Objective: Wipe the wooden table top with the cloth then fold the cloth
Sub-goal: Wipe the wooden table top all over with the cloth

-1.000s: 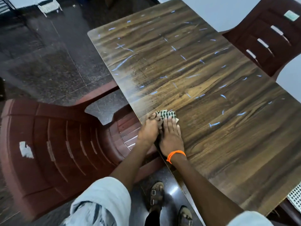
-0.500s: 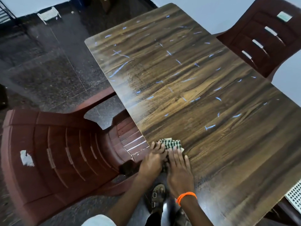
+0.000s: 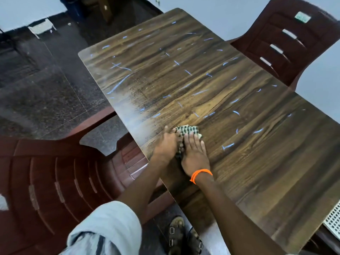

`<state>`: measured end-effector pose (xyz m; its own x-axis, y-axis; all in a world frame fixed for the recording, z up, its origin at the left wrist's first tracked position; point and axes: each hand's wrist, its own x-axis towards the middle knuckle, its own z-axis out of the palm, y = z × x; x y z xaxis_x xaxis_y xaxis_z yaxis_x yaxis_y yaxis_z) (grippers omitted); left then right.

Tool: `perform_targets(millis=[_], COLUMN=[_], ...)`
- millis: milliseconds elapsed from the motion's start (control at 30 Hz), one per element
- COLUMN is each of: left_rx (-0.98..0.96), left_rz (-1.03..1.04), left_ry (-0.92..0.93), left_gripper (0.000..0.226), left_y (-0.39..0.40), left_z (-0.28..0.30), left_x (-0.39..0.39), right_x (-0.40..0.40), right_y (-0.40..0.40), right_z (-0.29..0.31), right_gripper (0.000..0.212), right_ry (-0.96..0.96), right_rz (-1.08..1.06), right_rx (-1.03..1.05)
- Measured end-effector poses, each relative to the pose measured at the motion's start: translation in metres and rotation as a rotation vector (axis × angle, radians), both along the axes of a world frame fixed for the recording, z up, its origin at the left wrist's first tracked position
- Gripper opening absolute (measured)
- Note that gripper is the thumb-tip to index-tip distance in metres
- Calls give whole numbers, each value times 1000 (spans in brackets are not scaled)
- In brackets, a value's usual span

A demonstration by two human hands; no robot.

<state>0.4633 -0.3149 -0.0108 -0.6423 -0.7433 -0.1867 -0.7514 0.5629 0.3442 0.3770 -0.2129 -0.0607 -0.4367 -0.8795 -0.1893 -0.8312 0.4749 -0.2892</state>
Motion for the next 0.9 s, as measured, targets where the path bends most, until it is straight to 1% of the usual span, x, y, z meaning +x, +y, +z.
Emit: perform_targets(millis=[100,133,233,300,333,433,467,533,633,733,800,900], left_rx=[46,64,79,104,120,77,85,84,20,-69,-122,-104], left_rz=[-2,38,90,96,83,-72,-96,-178,-339,-439,-482,-513], left_ry=[43,53,43,117,128,47,35,-16,-81,-79,-86,-75], left_gripper=[32,32,28,27,31,42,45,46,46,46,44,39], left_y=[-1,3,33,60,74,116,128,149,175,184,177,145], left_z=[-4,-6,-7,-4,-3,-2,-2,-1,-4,-8,-11,-17], left_x=[16,23,42,51,55,53,49,34,-2,-44,-71,-106], right_x=[10,14,28,37,41,45,44,37,13,-16,-37,-67], right_y=[-1,3,29,57,73,124,139,169,201,208,200,170], right_z=[0,0,2,2,3,11,14,19,20,18,14,9], right_gripper=[63,61,60,60,61,62,62,60,59,61,57,59], right_ry=[-21,-22,-31,-35,-39,-43,-39,-15,6,52,69,41], right_rz=[85,113,161,161,146,66,39,-21,-133,-245,-308,-371], right_rx=[-39,-49,-64,-57,-51,-49,-40,-20,-1,26,48,72])
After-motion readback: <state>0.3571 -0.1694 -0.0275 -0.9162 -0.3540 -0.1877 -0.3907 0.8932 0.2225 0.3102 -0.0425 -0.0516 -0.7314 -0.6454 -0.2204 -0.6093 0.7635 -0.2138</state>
